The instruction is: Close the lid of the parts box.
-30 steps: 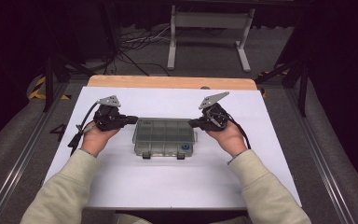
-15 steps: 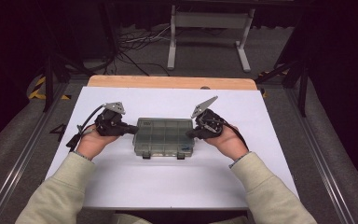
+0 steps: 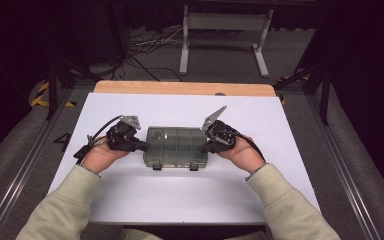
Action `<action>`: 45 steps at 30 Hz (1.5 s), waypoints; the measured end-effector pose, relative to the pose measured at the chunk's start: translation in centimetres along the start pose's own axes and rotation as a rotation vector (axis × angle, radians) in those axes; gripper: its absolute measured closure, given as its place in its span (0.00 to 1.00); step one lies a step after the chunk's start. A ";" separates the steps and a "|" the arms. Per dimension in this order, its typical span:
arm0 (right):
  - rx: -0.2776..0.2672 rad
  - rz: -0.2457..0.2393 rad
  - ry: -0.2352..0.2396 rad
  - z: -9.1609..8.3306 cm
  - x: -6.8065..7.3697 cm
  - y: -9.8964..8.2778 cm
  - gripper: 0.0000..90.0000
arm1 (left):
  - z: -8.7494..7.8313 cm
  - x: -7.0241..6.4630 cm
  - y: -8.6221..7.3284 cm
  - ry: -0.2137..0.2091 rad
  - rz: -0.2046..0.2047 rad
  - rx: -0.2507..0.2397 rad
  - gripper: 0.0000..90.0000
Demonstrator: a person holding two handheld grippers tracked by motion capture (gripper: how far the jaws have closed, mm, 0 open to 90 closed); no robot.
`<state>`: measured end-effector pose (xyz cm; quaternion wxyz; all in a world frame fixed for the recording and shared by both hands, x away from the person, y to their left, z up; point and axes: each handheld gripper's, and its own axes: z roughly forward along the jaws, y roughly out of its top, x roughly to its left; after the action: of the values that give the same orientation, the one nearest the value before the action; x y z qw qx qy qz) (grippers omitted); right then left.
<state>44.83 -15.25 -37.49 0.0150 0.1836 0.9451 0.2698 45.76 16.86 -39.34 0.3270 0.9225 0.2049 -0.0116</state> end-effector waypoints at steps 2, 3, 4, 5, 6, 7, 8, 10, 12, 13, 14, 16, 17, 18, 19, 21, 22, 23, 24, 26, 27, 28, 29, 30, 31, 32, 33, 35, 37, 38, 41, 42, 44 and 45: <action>0.007 -0.005 -0.002 0.2 0.1 0.0 1.00 | 0.1 0.0 0.0 0.002 0.004 0.016 0.99; 0.010 -0.008 -0.002 0.2 0.1 0.0 1.00 | 0.2 0.0 0.0 -0.004 0.003 0.018 0.99; 0.012 -0.008 -0.001 0.3 0.1 0.0 1.00 | 0.3 0.0 0.0 -0.003 0.005 0.023 0.99; 0.015 -0.009 0.000 0.3 0.1 0.0 1.00 | 0.3 -0.1 0.0 0.000 0.007 0.030 0.99; 0.019 -0.012 0.001 0.4 0.1 0.0 1.00 | 0.4 -0.1 -0.1 -0.003 0.007 0.029 0.99; 0.022 -0.013 0.002 0.4 0.1 0.0 1.00 | 0.4 -0.1 -0.1 -0.004 0.008 0.029 0.99; 0.026 -0.015 0.001 0.5 0.2 0.0 1.00 | 0.4 -0.1 0.0 -0.004 0.008 0.029 0.99; 0.032 -0.018 0.001 0.6 0.3 0.0 1.00 | 0.3 -0.1 0.0 -0.005 0.007 0.034 0.99; 0.038 -0.015 0.003 0.7 0.3 0.0 1.00 | 0.3 -0.1 0.0 -0.005 0.007 0.034 0.99; 0.039 -0.015 0.004 0.7 0.3 0.0 1.00 | 0.3 -0.2 0.0 -0.002 0.007 0.032 0.99; 0.037 -0.020 0.003 0.8 0.3 0.0 1.00 | 0.3 -0.2 0.0 -0.002 0.009 0.034 0.99; 0.038 -0.022 0.001 0.8 0.3 0.0 1.00 | 0.3 -0.2 0.0 0.001 0.016 0.040 0.99; 0.039 -0.024 0.000 0.8 0.4 0.0 1.00 | 0.3 -0.3 0.0 0.010 0.018 0.041 0.99; 0.040 -0.024 -0.001 0.9 0.4 0.0 1.00 | 0.3 -0.3 0.0 0.008 0.020 0.040 0.99; 0.038 -0.025 -0.002 0.9 0.4 0.0 1.00 | 0.3 -0.3 0.0 0.010 0.020 0.040 0.99; 0.036 -0.027 -0.009 0.9 0.5 0.0 1.00 | 0.4 -0.4 0.0 -0.002 0.022 0.040 0.99; 0.036 -0.028 -0.012 0.9 0.6 0.0 1.00 | 0.4 -0.4 0.1 -0.003 0.025 0.041 0.99; 0.037 -0.037 -0.018 0.9 0.6 0.0 1.00 | 0.4 -0.4 0.1 -0.002 0.026 0.040 0.99; 0.038 -0.039 -0.021 0.9 0.7 0.0 1.00 | 0.5 -0.5 0.1 -0.002 0.025 0.040 0.99; 0.040 -0.039 -0.026 0.9 0.8 0.0 1.00 | 0.5 -0.5 0.1 -0.002 0.022 0.038 0.99; 0.040 -0.042 -0.029 0.9 0.8 0.0 1.00 | 0.5 -0.5 0.1 -0.003 0.022 0.035 0.99; 0.039 -0.043 -0.030 0.9 0.8 0.0 1.00 | 0.5 -0.5 0.1 -0.002 0.023 0.036 0.99; 0.038 -0.043 -0.031 0.9 0.8 -0.1 1.00 | 0.6 -0.6 0.1 0.004 0.023 0.036 0.99; 0.038 -0.043 -0.031 0.9 0.8 -0.1 1.00 | 0.6 -0.6 0.1 0.004 0.023 0.036 0.99; 0.035 -0.044 -0.032 0.9 0.8 -0.1 1.00 | 0.6 -0.7 0.1 0.011 0.026 0.038 0.99; 0.034 -0.044 -0.033 0.9 0.9 -0.1 1.00 | 0.6 -0.8 0.1 0.013 0.022 0.037 0.99; 0.031 -0.043 -0.032 0.9 0.9 -0.2 1.00 | 0.6 -0.8 0.1 0.017 0.021 0.037 1.00; 0.020 -0.041 -0.032 1.0 0.9 -0.3 1.00 | 0.6 -0.8 0.1 0.014 0.014 0.035 1.00; 0.016 -0.039 -0.033 1.0 1.0 -0.3 1.00 | 0.7 -0.9 0.1 0.020 0.018 0.036 1.00; 0.014 -0.037 -0.036 1.0 1.0 -0.3 1.00 | 0.7 -1.0 0.1 0.025 0.021 0.038 1.00; 0.008 -0.038 -0.035 1.0 1.0 -0.4 1.00 | 0.7 -1.0 0.1 0.025 0.020 0.037 1.00; 0.003 -0.037 -0.034 1.0 1.0 -0.5 1.00 | 1.1 -1.0 0.1 0.005 0.024 0.061 1.00; 0.009 -0.043 -0.033 1.5 1.1 -0.7 1.00 | 1.6 -1.2 0.2 -0.025 0.024 0.055 1.00; 0.004 -0.041 -0.040 1.6 1.2 -0.7 1.00 | 1.6 -1.4 0.3 -0.006 0.032 0.056 1.00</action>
<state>43.68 -14.57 -39.12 0.0392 0.1696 0.9487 0.2638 44.74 15.17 -40.21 0.3018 0.9344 0.1889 -0.0149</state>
